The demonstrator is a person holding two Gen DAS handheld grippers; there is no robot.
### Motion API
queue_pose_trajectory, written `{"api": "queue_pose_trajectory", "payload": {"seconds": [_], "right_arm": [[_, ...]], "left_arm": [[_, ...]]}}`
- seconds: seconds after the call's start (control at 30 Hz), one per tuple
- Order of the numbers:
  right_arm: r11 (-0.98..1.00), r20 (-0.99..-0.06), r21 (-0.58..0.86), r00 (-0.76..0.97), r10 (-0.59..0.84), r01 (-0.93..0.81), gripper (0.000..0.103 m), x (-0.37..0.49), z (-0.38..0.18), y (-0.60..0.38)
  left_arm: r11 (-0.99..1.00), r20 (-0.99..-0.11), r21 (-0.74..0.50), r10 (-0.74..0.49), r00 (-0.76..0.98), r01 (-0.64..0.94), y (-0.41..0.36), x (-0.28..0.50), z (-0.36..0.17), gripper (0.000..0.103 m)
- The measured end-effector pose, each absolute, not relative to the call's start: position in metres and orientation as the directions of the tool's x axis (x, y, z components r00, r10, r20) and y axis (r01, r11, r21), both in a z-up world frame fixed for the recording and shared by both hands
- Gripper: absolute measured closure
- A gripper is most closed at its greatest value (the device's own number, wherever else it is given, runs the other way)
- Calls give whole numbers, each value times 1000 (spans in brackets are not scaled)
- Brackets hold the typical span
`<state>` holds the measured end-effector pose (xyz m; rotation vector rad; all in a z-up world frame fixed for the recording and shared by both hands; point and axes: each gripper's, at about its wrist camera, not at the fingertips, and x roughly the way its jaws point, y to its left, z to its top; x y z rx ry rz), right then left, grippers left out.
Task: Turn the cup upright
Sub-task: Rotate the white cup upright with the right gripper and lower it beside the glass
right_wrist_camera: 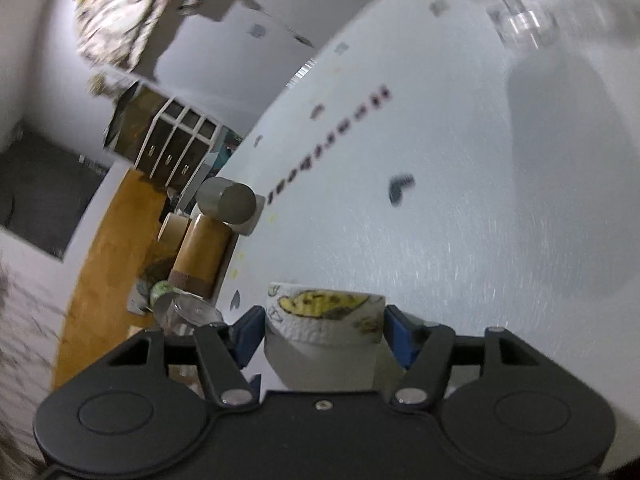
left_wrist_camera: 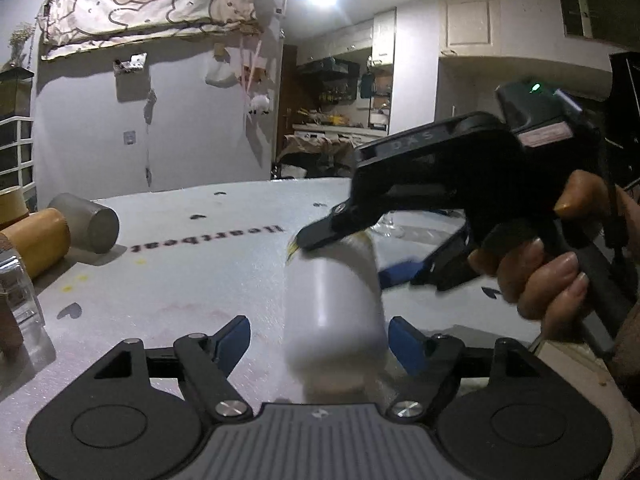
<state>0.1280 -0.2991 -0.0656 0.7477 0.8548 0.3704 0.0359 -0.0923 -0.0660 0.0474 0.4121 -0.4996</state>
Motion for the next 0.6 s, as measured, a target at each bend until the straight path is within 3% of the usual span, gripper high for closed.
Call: {"api": "queue_pose_trajectory", "payload": {"seconds": [0.17, 0.37, 0.47, 0.6], "right_arm": [[877, -496, 467, 787, 368, -116, 38, 125, -31, -298], [983, -367, 177, 924, 104, -41, 38, 158, -14, -309], [993, -300, 122, 953, 34, 3, 38, 181, -13, -317], [995, -320, 90, 947, -22, 54, 38, 215, -24, -324]], "left_arm": [[888, -376, -54, -442, 814, 457, -89, 34, -65, 22], [893, -377, -47, -431, 820, 447, -88, 33, -67, 22], [894, -374, -39, -428, 823, 447, -89, 33, -67, 22], [895, -379, -31, -422, 823, 444, -89, 34, -69, 22]]}}
